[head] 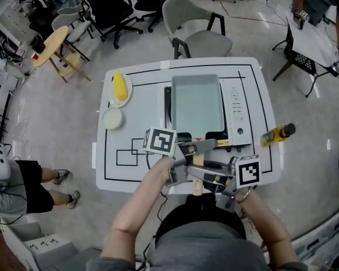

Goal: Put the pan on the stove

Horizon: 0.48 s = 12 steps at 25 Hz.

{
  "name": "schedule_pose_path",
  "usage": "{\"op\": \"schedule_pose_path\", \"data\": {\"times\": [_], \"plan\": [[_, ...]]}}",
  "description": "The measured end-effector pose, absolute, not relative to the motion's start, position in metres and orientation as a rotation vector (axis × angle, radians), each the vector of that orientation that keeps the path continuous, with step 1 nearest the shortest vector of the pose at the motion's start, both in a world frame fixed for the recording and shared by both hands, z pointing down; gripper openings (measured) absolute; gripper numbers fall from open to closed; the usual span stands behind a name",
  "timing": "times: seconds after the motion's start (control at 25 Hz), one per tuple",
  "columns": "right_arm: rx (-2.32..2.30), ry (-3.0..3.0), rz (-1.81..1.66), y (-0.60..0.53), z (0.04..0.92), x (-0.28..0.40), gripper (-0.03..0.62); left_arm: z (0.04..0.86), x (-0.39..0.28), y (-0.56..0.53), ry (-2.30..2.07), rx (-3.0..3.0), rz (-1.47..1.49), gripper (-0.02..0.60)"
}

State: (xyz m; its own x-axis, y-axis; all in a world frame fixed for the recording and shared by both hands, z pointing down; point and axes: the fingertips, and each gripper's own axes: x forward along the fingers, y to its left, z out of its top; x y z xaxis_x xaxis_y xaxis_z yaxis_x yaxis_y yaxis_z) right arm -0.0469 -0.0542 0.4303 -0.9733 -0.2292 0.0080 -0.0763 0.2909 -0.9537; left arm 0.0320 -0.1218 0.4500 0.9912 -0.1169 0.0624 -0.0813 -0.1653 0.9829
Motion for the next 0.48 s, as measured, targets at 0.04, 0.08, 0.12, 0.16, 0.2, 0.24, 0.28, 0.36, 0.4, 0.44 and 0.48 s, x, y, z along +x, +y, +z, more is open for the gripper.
{"op": "schedule_pose_path", "data": {"times": [0.04, 0.08, 0.12, 0.16, 0.2, 0.24, 0.28, 0.36, 0.4, 0.44, 0.48], "plan": [[-0.282, 2.412, -1.777, -0.0542, 0.4303, -0.0465, 0.158, 0.4501, 0.0322, -0.1219, -0.149, 1.736, -0.033, 0.164], [-0.275, 2.409, -1.78, -0.0543, 0.4303, -0.046, 0.158, 0.4501, 0.0324, -0.1221, -0.15, 1.732, -0.036, 0.164], [-0.269, 2.404, -1.783, -0.0546, 0.4299, -0.0456, 0.158, 0.4501, 0.0325, -0.1225, -0.151, 1.728, -0.041, 0.164], [-0.262, 2.395, -1.787, -0.0551, 0.4294, -0.045, 0.158, 0.45, 0.0327, -0.1232, -0.153, 1.723, -0.046, 0.164], [-0.256, 2.385, -1.79, -0.0556, 0.4286, -0.0445, 0.158, 0.45, 0.0329, -0.124, -0.155, 1.718, -0.051, 0.164], [-0.25, 2.377, -1.791, -0.0563, 0.4279, -0.0441, 0.158, 0.45, 0.0331, -0.1248, -0.157, 1.714, -0.055, 0.164], [-0.245, 2.373, -1.787, -0.0568, 0.4272, -0.044, 0.158, 0.4501, 0.0333, -0.1255, -0.158, 1.712, -0.057, 0.164], [-0.238, 2.376, -1.775, -0.0577, 0.4265, -0.044, 0.157, 0.4501, 0.0332, -0.1263, -0.16, 1.708, -0.061, 0.164], [-0.235, 2.375, -1.773, -0.0579, 0.426, -0.0441, 0.158, 0.45, 0.0331, -0.1265, -0.161, 1.705, -0.063, 0.164], [-0.232, 2.371, -1.775, -0.058, 0.4254, -0.0442, 0.158, 0.4498, 0.033, -0.1267, -0.162, 1.701, -0.064, 0.164], [-0.229, 2.367, -1.779, -0.058, 0.425, -0.0441, 0.158, 0.4495, 0.033, -0.1267, -0.163, 1.698, -0.066, 0.164]]}}
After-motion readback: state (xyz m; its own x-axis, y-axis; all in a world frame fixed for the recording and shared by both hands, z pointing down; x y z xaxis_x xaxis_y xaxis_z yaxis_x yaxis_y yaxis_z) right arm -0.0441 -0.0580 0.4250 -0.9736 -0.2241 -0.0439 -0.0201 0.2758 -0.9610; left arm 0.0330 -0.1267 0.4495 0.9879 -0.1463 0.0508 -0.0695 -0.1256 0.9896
